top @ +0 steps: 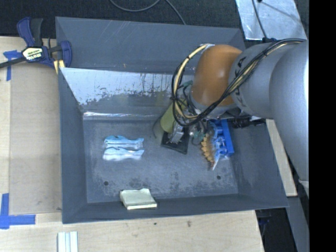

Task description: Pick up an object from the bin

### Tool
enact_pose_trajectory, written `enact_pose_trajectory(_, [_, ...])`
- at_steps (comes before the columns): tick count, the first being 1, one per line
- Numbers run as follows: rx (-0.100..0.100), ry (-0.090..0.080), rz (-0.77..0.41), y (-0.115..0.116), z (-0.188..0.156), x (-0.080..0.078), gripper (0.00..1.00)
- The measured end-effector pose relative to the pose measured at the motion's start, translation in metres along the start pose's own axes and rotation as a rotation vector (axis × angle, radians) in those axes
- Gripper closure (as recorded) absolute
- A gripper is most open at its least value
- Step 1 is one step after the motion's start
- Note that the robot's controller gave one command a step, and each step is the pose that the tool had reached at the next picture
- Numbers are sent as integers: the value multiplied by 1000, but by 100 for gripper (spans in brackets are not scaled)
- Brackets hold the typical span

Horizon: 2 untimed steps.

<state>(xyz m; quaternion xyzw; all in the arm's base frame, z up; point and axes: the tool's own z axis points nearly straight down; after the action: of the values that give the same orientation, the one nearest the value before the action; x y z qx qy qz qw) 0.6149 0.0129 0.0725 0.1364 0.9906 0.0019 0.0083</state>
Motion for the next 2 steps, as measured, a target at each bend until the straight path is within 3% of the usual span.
enact_pose_trajectory(2, [0, 0, 0, 0, 0, 0, 100])
